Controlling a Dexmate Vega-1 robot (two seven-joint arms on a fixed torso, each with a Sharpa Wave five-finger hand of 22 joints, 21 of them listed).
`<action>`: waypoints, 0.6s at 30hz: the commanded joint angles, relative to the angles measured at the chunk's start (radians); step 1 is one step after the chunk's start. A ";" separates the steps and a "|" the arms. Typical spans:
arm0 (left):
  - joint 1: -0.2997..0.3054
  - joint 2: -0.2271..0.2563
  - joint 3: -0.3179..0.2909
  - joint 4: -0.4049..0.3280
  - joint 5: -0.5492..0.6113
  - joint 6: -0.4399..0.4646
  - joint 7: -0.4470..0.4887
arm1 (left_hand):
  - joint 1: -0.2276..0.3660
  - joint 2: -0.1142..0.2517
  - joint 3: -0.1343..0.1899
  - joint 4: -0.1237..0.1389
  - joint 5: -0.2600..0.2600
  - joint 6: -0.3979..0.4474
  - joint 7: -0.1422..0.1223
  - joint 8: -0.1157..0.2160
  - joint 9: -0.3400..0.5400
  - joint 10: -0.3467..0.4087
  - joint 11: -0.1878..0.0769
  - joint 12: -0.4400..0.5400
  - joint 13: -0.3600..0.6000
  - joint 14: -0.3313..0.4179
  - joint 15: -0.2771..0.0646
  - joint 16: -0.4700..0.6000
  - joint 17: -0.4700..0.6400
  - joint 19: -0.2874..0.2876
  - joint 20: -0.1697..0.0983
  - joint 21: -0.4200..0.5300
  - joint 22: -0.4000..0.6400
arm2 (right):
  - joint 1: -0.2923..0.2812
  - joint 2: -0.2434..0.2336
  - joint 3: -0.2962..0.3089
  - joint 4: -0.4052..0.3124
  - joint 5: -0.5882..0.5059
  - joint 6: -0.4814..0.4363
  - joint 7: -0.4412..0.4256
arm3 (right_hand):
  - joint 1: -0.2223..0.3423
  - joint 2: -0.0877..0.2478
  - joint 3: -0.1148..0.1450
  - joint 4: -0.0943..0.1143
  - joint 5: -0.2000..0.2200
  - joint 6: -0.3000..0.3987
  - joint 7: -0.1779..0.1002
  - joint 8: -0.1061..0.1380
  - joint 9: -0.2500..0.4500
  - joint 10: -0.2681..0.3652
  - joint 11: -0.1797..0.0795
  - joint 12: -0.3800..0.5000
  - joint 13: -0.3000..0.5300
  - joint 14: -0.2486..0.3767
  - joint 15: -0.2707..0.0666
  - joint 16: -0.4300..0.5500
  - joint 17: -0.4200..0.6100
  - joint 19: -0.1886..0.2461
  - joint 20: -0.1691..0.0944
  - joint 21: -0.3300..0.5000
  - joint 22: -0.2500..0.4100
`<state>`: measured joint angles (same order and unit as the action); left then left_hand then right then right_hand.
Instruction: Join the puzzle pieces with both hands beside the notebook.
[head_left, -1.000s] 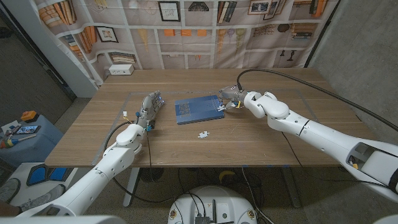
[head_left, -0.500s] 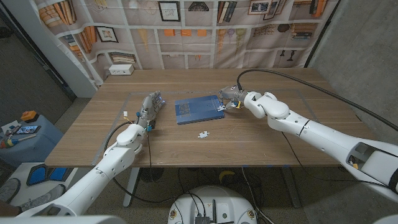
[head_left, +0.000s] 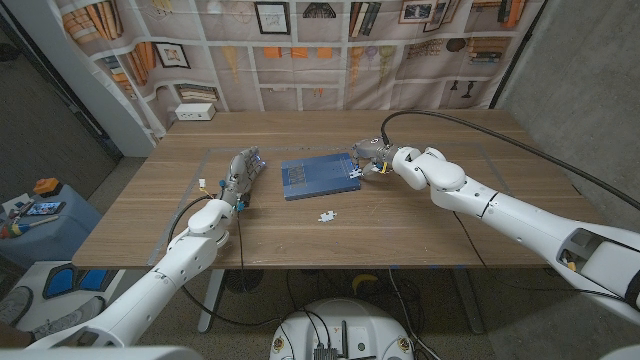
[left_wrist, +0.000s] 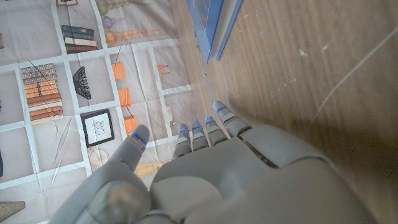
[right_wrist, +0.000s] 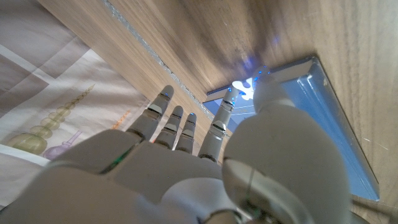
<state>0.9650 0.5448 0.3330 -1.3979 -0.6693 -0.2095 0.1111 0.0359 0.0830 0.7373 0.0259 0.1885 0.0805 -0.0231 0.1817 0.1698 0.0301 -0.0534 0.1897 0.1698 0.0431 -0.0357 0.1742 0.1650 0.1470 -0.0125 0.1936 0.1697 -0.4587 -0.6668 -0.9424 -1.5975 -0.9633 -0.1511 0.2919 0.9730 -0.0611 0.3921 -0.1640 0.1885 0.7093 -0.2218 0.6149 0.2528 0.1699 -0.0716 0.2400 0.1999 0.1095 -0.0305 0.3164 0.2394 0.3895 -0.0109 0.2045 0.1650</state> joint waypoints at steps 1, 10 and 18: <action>0.002 0.000 0.000 -0.004 0.001 0.000 0.003 | -0.013 0.064 0.005 -0.001 -0.003 0.007 -0.002 -0.001 0.004 0.008 -0.003 -0.001 0.004 0.005 -0.005 0.002 0.002 0.009 -0.003 0.002 0.002 | -0.003 -0.006 0.008 0.001 0.006 0.010 -0.019 | 0.000 0.007 -0.003 0.004 0.000 0.015 0.000 0.006 0.006 0.015 0.000 0.002 0.003 0.010 -0.004 0.005 0.005 0.012 0.005 0.003 0.005; 0.010 0.007 0.000 -0.021 0.005 0.006 0.009 | -0.013 0.063 0.006 -0.001 -0.003 0.008 -0.003 -0.001 0.004 0.007 -0.003 -0.001 0.004 0.007 -0.005 0.002 0.002 0.010 -0.002 0.001 0.002 | -0.009 -0.014 0.016 -0.009 0.010 0.013 -0.030 | 0.004 0.008 -0.004 0.003 -0.001 0.027 0.000 0.011 0.006 0.027 -0.004 0.003 0.003 0.016 -0.007 0.007 0.006 0.018 0.006 0.003 0.005; 0.027 0.026 -0.002 -0.059 0.015 0.017 0.024 | -0.012 0.063 0.007 -0.002 -0.003 0.008 -0.003 -0.001 0.004 0.009 -0.004 -0.001 0.004 0.005 -0.007 0.001 0.002 0.010 -0.003 0.001 0.002 | -0.017 -0.025 0.028 -0.024 0.018 0.016 -0.030 | 0.007 0.009 -0.006 0.003 -0.001 0.034 0.000 0.014 0.006 0.029 -0.006 0.002 0.002 0.019 -0.010 0.008 0.007 0.022 0.004 0.002 0.005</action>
<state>0.9747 0.5539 0.3333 -1.4209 -0.6654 -0.2036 0.1192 0.0358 0.0830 0.7372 0.0258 0.1885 0.0805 -0.0232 0.1817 0.1698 0.0301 -0.0534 0.1897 0.1698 0.0430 -0.0357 0.1742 0.1650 0.1470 -0.0125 0.1936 0.1697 -0.4667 -0.6797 -0.9270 -1.6063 -0.9524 -0.1387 0.2667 0.9727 -0.0615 0.3878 -0.1599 0.1885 0.7342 -0.2254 0.6214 0.2533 0.1878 -0.0786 0.2400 0.2000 0.1219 -0.0430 0.3163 0.2441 0.4036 -0.0106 0.2045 0.1650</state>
